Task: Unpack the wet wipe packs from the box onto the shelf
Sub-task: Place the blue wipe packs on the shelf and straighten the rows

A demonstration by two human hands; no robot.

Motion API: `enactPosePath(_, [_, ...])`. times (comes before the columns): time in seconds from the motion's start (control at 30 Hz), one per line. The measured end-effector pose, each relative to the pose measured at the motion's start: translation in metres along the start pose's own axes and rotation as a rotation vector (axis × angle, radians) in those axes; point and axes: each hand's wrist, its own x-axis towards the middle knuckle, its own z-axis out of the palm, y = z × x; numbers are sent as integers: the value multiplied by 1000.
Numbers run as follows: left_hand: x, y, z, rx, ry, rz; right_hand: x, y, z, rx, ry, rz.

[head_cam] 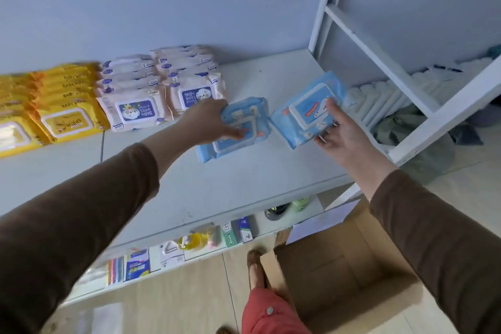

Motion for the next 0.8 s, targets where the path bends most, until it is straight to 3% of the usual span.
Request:
enactPosePath(0.23, [139,16,-40,-59,52,-9,89,-25,12,53,-37,-4])
enactPosePath(0.47, [252,30,-59,83,62,12,157,-44,32,32,-54,27])
enactPosePath(0.67, [301,2,-40,25,67,-34,188,-41,42,49,-25,61])
enactPosePath(0.8, [312,-22,-26,-64,163,-22,201,-30,46,74,-66,83])
